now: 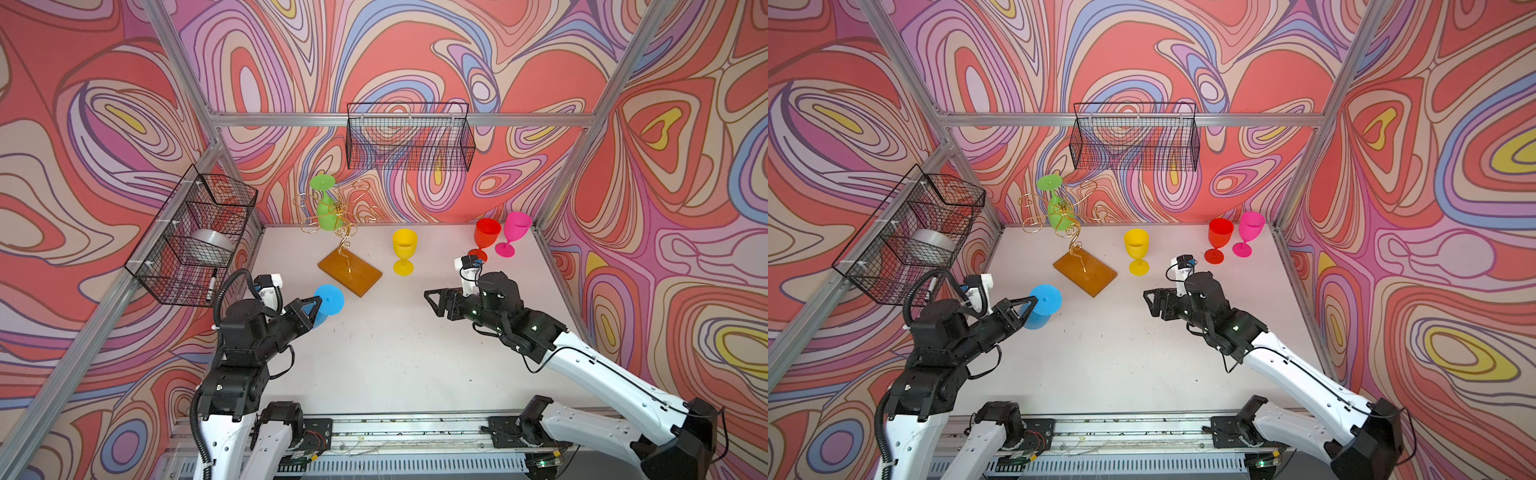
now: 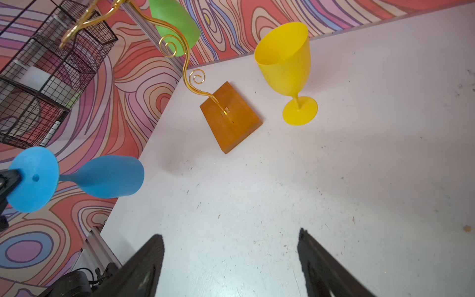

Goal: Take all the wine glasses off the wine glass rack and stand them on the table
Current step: 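Carry the blue glass toward the robot and the right gripper with the left gripper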

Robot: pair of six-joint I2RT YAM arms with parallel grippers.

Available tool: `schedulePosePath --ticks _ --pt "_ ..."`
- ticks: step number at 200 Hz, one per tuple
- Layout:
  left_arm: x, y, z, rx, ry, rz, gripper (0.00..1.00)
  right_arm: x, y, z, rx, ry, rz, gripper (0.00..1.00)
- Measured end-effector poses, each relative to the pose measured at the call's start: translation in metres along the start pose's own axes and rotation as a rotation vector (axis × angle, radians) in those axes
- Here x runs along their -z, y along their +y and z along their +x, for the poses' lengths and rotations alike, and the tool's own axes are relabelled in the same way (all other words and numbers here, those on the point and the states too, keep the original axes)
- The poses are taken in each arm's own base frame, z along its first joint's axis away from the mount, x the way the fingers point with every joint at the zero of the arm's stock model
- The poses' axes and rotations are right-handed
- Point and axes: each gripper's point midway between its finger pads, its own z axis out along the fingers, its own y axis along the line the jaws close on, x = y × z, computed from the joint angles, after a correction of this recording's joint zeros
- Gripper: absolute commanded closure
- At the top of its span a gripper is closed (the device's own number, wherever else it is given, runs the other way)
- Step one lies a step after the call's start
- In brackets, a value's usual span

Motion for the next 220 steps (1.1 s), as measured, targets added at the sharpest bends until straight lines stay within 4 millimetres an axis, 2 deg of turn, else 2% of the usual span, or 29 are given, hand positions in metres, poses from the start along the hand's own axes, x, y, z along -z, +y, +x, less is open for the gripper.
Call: schedulePosePath --ticks 29,61,92,132,165,190,220 --pt "-0.008 -0.003 0.024 -0.094 0.065 0.001 1.0 -0.003 -0.007 0.008 -0.063 0.047 0.04 0.14" --pt "-0.032 -0.009 0.062 -0.238 0.196 -0.019 1.0 -0.005 -0.012 0.016 -0.113 0.076 0.064 0.14" --pt "-0.051 -0.016 0.087 -0.378 0.258 -0.036 1.0 -0.005 -0.017 0.022 -0.151 0.108 0.099 0.14" --pt "-0.068 -0.035 0.118 -0.584 0.289 -0.012 1.0 -0.002 -0.023 0.022 -0.204 0.127 0.154 0.14" --pt "-0.085 -0.052 0.158 -0.787 0.351 0.005 1.0 0.0 -0.03 0.025 -0.256 0.147 0.201 0.15" --pt "-0.094 -0.067 0.181 -0.908 0.371 0.032 1.0 0.001 -0.044 0.026 -0.345 0.166 0.225 0.17" --pt "-0.1 -0.082 0.195 -1.009 0.358 0.068 1.0 0.004 -0.08 0.033 -0.526 0.183 0.252 0.2"
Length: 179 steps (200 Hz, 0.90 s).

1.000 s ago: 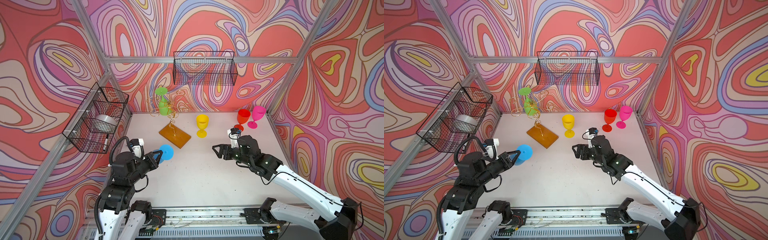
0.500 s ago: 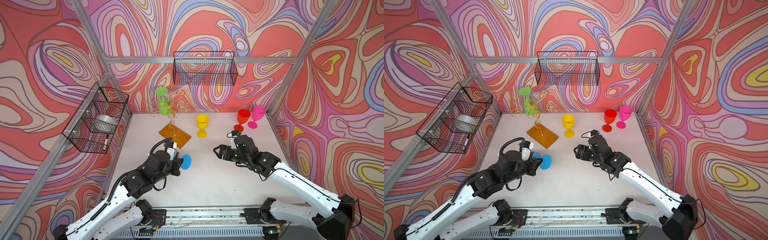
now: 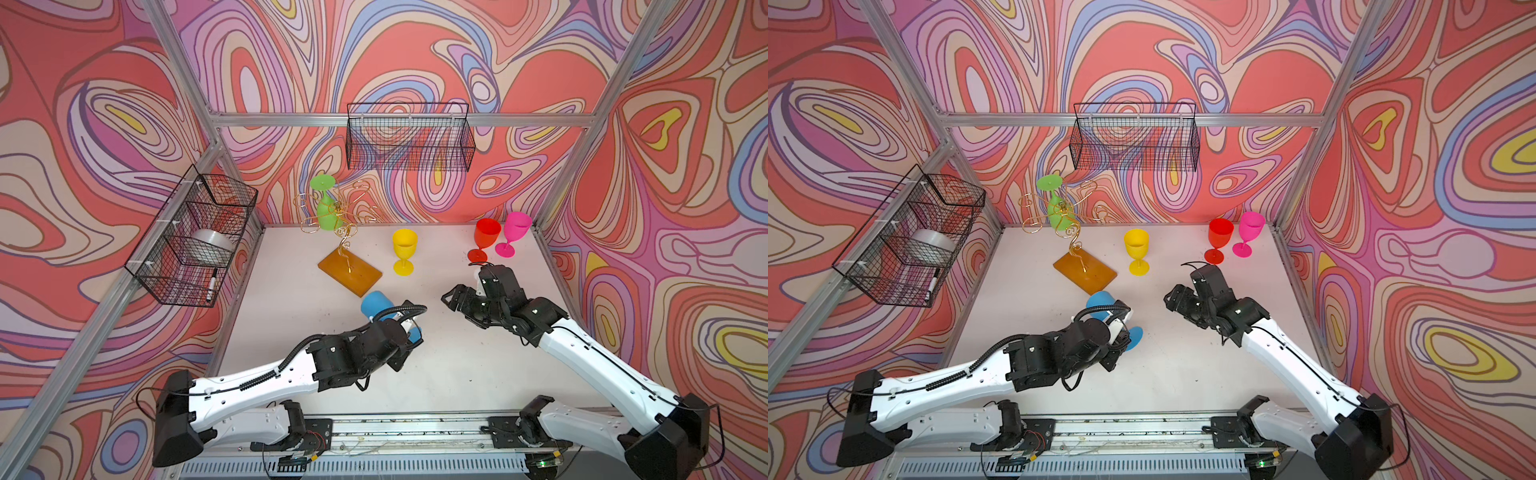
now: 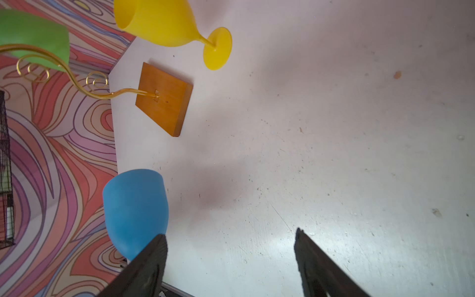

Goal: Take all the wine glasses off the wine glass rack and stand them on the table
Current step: 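Carry the blue glass toward the robot and the right gripper with the left gripper, then close the right gripper on the blue glass foot beside the left gripper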

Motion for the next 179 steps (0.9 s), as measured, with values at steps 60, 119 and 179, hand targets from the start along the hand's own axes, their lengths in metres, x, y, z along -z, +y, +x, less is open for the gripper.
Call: schedulePosePath --ticks 60,119,179 --pt "-0.026 -0.047 -0.014 -0.235 -0.004 -0.004 1.0 0.006 -0.012 0.0 -0.182 0.086 -0.044 0.25" --pt "-0.047 -0.063 -0.015 -0.362 0.006 -0.03 1.0 0.012 -0.014 0.007 -0.261 0.138 -0.079 0.37" --pt "-0.062 -0.07 -0.03 -0.455 -0.016 -0.065 1.0 0.008 -0.027 0.018 -0.324 0.184 -0.073 0.52"
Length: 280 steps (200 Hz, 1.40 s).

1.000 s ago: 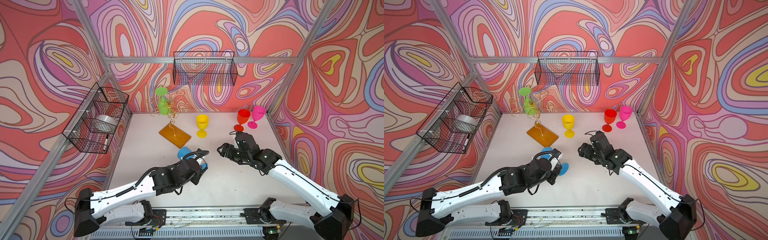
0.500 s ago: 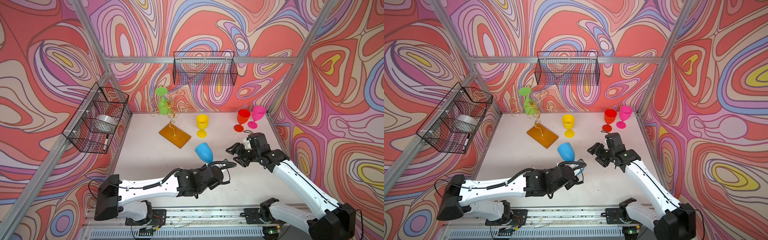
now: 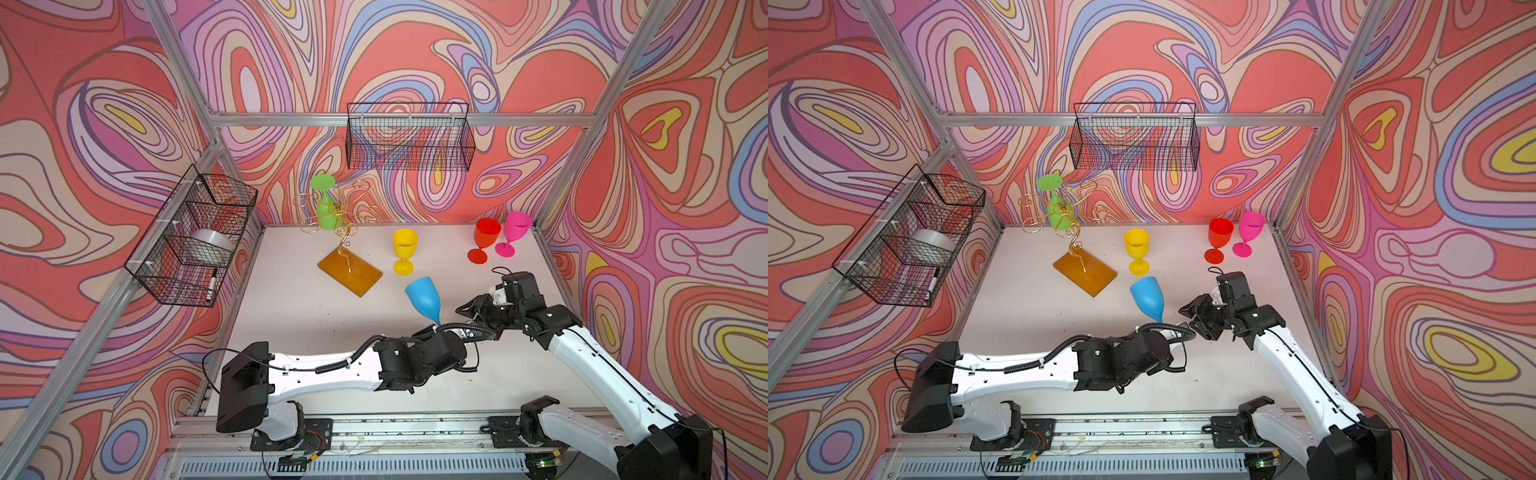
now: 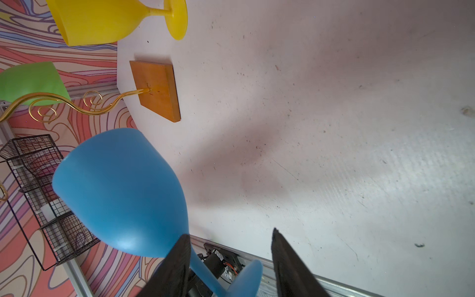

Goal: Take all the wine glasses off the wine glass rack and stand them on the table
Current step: 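Close the right gripper on the blue glass foot beside the left gripper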

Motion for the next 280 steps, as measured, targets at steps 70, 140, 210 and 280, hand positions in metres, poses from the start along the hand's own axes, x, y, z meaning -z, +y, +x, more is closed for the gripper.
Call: schedulePosePath --ticks 70,140,210,280 --pt "-0.021 -0.001 -0.002 -0.136 0.021 -0.061 1.0 0.003 0.001 -0.002 -0.026 0.016 -0.019 0.57" --pt "-0.033 0.017 -0.018 -0.167 -0.037 -0.114 1.0 0.004 -0.003 -0.004 -0.067 0.04 -0.034 0.62" --pt "-0.044 0.03 -0.022 -0.192 -0.111 -0.146 1.0 0.007 0.0 -0.01 -0.101 0.049 -0.069 0.66" --pt "-0.047 0.035 -0.03 -0.211 -0.162 -0.148 1.0 0.008 0.008 -0.017 -0.11 0.046 -0.112 0.75"
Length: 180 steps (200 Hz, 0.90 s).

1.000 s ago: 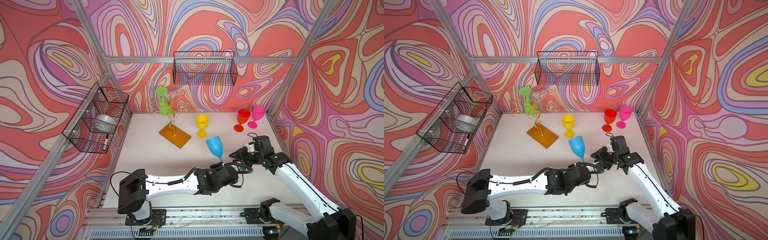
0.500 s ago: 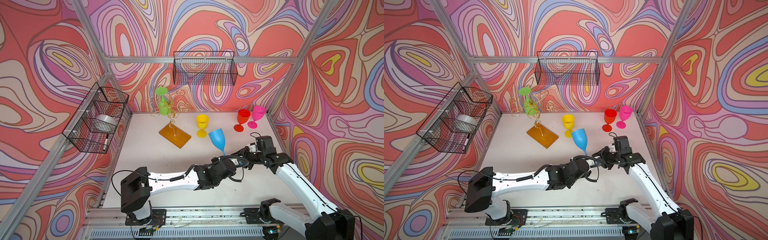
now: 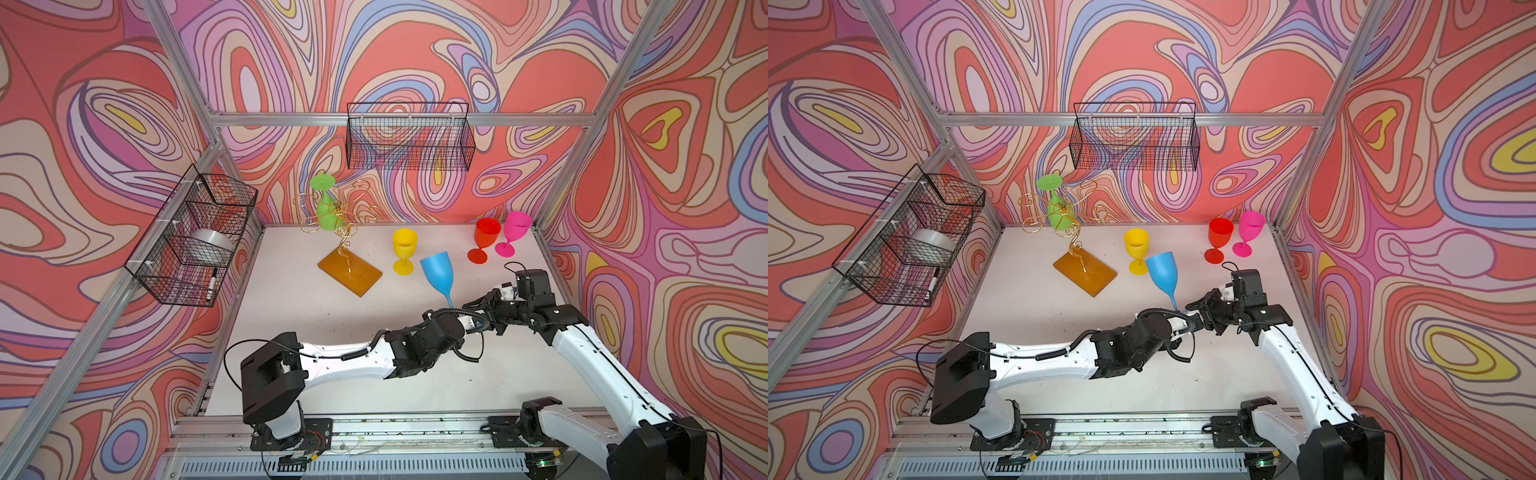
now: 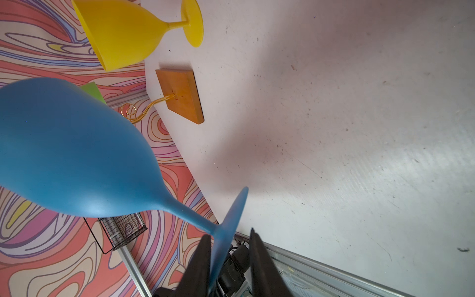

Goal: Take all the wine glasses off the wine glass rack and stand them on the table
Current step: 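Close the right gripper on the blue glass foot beside the left gripper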

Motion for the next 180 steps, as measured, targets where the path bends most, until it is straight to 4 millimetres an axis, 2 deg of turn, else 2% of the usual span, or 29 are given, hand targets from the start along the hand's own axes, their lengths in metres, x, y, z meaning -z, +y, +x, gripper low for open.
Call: schedulePosePath --ticks 69,82,105,131,157,180 --pt "-0.005 -0.007 -0.002 0.0 -0.018 0.019 1.0 -0.002 -0.004 -0.004 -0.018 -0.007 0.001 0.82" --pt "-0.006 -0.008 -0.003 0.006 -0.02 0.022 1.0 -0.002 -0.004 -0.005 -0.019 -0.009 0.001 0.86" --pt "-0.006 -0.011 -0.003 0.013 -0.024 0.034 1.0 -0.001 -0.002 -0.006 -0.045 -0.011 -0.006 1.0" --pt "-0.007 -0.012 -0.004 0.029 -0.027 0.037 1.0 -0.001 -0.002 -0.008 -0.066 -0.014 -0.012 1.0" --pt "-0.007 -0.012 -0.005 0.055 -0.028 0.04 0.83 -0.001 -0.001 -0.008 -0.068 -0.016 -0.015 1.0" --pt "-0.004 -0.011 -0.007 0.101 -0.036 0.05 0.53 0.002 0.001 -0.008 -0.043 -0.029 -0.02 1.0"
